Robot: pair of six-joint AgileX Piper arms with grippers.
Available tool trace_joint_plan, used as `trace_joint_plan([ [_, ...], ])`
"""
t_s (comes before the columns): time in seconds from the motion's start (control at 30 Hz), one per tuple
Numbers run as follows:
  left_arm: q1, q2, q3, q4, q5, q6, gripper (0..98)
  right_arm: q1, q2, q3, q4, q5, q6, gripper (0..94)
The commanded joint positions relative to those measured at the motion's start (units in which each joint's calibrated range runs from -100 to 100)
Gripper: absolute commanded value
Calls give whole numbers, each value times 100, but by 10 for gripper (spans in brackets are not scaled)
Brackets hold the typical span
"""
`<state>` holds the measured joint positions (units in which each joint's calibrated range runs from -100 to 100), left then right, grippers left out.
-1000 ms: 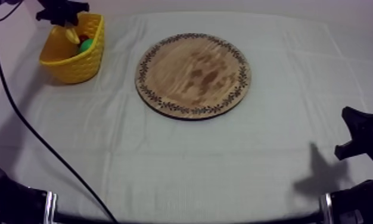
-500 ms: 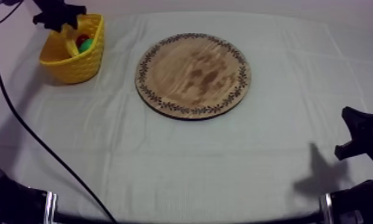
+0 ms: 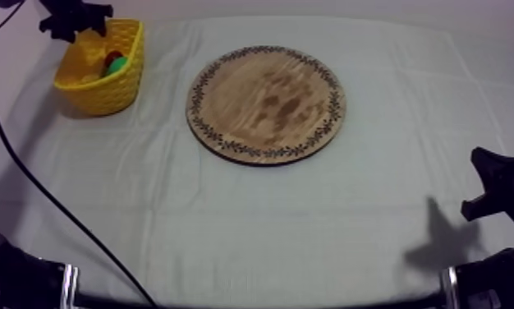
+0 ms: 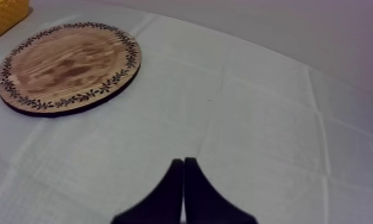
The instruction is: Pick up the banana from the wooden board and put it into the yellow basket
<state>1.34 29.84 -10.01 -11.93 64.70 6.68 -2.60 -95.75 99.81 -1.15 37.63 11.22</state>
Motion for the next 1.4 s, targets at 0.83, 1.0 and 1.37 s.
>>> trace_joint_plan([
  [0.83,10,-4073,1657,513,-775,-386,7,0,0,-3,0,4,-1,3],
  [1.0,102,-5148,2405,521,-785,-338,1,0,0,-3,0,4,-1,3],
  [1.37,58,-7774,4802,502,-1536,-202,0,0,0,-3,0,4,-1,3],
])
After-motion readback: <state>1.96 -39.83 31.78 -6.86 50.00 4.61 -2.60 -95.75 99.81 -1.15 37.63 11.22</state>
